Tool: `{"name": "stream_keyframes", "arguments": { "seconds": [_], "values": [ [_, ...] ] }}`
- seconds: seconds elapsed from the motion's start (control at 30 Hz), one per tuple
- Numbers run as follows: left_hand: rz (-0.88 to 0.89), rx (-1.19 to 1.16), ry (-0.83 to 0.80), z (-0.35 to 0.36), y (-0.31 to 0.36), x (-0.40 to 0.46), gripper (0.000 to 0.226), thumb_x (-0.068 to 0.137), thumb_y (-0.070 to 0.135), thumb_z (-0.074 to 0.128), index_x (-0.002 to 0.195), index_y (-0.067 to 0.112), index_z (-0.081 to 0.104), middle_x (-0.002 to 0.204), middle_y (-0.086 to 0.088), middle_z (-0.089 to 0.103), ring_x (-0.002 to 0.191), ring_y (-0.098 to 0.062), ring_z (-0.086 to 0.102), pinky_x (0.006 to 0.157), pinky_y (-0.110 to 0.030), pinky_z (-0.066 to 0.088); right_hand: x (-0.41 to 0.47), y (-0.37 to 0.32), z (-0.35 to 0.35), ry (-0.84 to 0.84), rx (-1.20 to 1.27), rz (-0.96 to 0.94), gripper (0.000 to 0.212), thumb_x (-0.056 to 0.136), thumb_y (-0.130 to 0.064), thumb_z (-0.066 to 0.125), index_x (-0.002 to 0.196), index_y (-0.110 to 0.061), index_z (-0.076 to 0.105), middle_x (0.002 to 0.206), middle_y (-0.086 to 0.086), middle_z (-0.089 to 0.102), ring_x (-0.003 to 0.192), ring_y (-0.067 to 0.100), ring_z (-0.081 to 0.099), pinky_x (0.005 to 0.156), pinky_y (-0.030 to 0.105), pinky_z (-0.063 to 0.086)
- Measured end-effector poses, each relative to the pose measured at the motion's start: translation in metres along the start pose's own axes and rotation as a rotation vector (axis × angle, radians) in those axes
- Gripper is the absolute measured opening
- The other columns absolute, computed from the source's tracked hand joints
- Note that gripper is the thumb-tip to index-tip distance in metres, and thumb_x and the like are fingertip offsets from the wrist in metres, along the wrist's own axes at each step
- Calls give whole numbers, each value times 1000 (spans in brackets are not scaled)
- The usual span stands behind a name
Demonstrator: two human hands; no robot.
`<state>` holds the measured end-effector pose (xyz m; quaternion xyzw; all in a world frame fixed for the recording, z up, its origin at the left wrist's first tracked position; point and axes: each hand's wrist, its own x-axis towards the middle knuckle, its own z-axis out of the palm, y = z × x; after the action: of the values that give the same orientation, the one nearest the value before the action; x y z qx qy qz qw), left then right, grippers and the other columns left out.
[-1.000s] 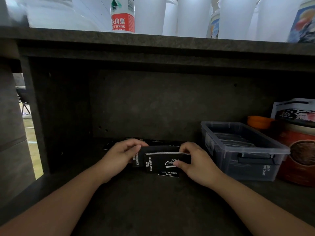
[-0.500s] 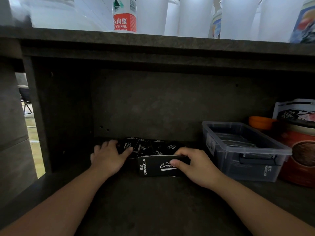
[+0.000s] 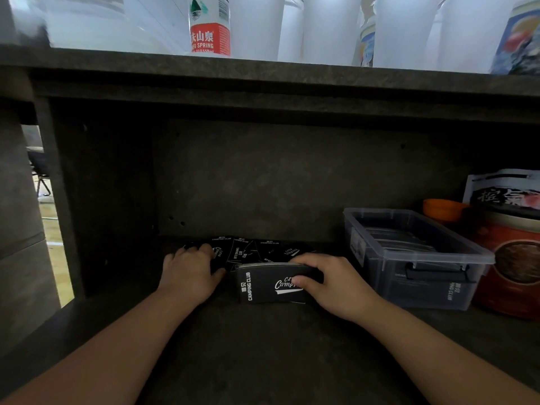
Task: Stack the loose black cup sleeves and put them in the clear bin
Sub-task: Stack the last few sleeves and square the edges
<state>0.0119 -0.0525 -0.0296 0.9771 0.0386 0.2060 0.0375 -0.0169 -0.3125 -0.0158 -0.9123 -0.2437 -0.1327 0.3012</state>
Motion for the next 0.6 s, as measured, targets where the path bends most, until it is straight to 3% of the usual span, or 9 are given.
{"name": "stream_keyframes", "arguments": {
  "seconds": [0.13, 0.3, 0.37, 0.43, 0.5, 0.57, 0.6],
  "values": [
    [42, -19, 88, 0, -2, 1, 27, 97, 25, 48, 121, 22, 60, 114, -4, 62, 106, -23, 60, 84, -33, 44, -1, -2, 0, 13, -9, 0, 29, 89, -30, 65, 116, -39, 61, 110, -19, 65, 102, -7, 57, 93, 22, 48],
    [91, -206, 430, -9, -3, 0, 28, 86, 0, 56, 110, 11, 65, 100, -11, 64, 94, -28, 55, 76, -36, 49, -3, -5, -2, 72, -38, 65, 72, 83, -38, 71, 140, -50, 30, 117, -10, 66, 104, 0, 60, 92, 14, 43],
    [171, -367, 528, -11, 2, -2, 25, 86, -2, 55, 104, 12, 66, 94, -7, 63, 89, -23, 55, 75, -32, 46, -2, -6, -3, 70, -70, 89, 82, 81, -41, 72, 146, -48, 22, 126, -8, 63, 114, 3, 57, 99, 16, 39],
    [316, -532, 441, -10, 5, -3, 27, 89, -1, 54, 97, 21, 66, 92, 1, 63, 87, -14, 58, 79, -27, 46, -2, -7, -3, 64, -75, 125, 91, 81, -41, 73, 150, -42, 12, 137, -4, 55, 126, 8, 50, 105, 20, 34],
    [413, -726, 166, -3, 6, -5, 31, 95, 8, 52, 88, 35, 65, 86, 9, 65, 83, -7, 61, 78, -24, 48, -3, -8, -3, 60, -75, 117, 90, 83, -39, 72, 150, -42, 12, 139, -3, 53, 126, 10, 51, 105, 20, 36],
    [323, -1061, -113, -5, 10, -11, 25, 97, 31, 44, 88, 33, 68, 82, 1, 67, 74, -14, 63, 69, -29, 52, -3, -8, -3, 31, -66, 42, 67, 87, -33, 68, 143, -44, 33, 131, -8, 58, 118, 4, 55, 102, 19, 41],
    [235, -1186, -136, -7, 11, -11, 31, 96, 40, 40, 91, 31, 69, 81, -3, 67, 72, -17, 63, 68, -32, 52, -3, -8, -3, 11, -51, 6, 52, 89, -31, 66, 135, -43, 45, 124, -12, 61, 112, 0, 56, 99, 19, 45]
  ]
}}
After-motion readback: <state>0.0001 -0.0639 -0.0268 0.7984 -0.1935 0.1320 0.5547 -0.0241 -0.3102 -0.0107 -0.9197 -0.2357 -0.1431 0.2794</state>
